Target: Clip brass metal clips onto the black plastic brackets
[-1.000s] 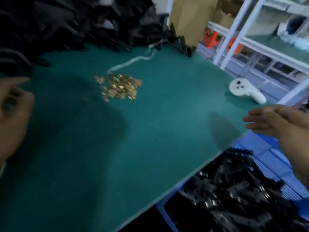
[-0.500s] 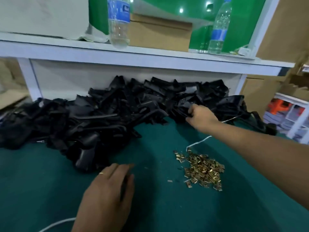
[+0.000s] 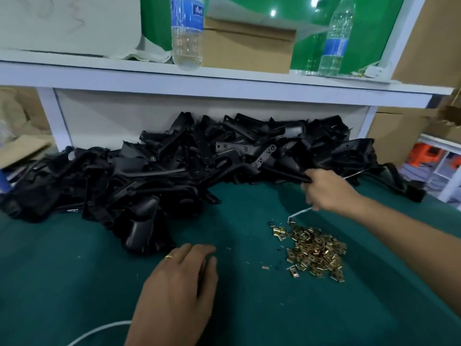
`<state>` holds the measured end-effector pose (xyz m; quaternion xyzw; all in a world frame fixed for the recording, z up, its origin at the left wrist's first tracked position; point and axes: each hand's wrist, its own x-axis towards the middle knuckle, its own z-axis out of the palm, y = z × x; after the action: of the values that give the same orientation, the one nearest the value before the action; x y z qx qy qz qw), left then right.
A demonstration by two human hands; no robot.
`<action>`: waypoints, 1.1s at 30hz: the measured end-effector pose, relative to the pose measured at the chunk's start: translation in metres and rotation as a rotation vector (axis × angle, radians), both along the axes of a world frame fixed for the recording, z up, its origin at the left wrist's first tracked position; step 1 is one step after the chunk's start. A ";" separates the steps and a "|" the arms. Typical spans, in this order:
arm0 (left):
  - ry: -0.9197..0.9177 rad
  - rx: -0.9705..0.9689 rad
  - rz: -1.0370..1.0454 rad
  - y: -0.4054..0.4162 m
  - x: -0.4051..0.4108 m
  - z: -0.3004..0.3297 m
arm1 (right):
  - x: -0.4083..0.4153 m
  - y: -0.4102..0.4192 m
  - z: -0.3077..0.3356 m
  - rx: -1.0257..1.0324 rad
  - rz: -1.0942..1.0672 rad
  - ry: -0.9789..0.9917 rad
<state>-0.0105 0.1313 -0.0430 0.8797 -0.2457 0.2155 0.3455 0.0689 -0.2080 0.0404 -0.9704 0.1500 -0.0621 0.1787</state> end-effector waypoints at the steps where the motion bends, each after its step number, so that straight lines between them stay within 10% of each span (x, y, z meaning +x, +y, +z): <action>1: 0.011 0.000 0.000 -0.001 -0.001 0.001 | -0.022 0.012 0.005 0.136 -0.012 0.002; 4: 0.088 -0.014 -0.027 0.001 0.002 0.000 | -0.078 0.072 0.003 0.382 -0.006 -0.102; 11: 0.439 -0.595 -0.316 -0.005 -0.020 0.001 | -0.159 0.202 -0.057 -0.059 0.335 -0.076; 19: 0.266 -0.737 0.140 0.022 0.013 -0.006 | -0.153 0.185 -0.078 0.070 0.665 -0.147; 24: -0.029 -0.805 0.447 0.054 0.028 -0.002 | -0.123 0.136 -0.073 0.089 0.346 -0.447; 27: 0.066 -0.808 0.585 0.062 0.020 0.005 | -0.114 0.096 -0.068 -0.134 0.139 -0.301; 33: 0.005 -0.394 -0.062 0.002 -0.026 0.008 | -0.108 0.083 -0.070 -0.233 0.022 -0.156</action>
<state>-0.0363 0.1334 -0.0346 0.7877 -0.2249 0.2463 0.5180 -0.0395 -0.1245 -0.0301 -0.9783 0.1169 -0.1526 0.0769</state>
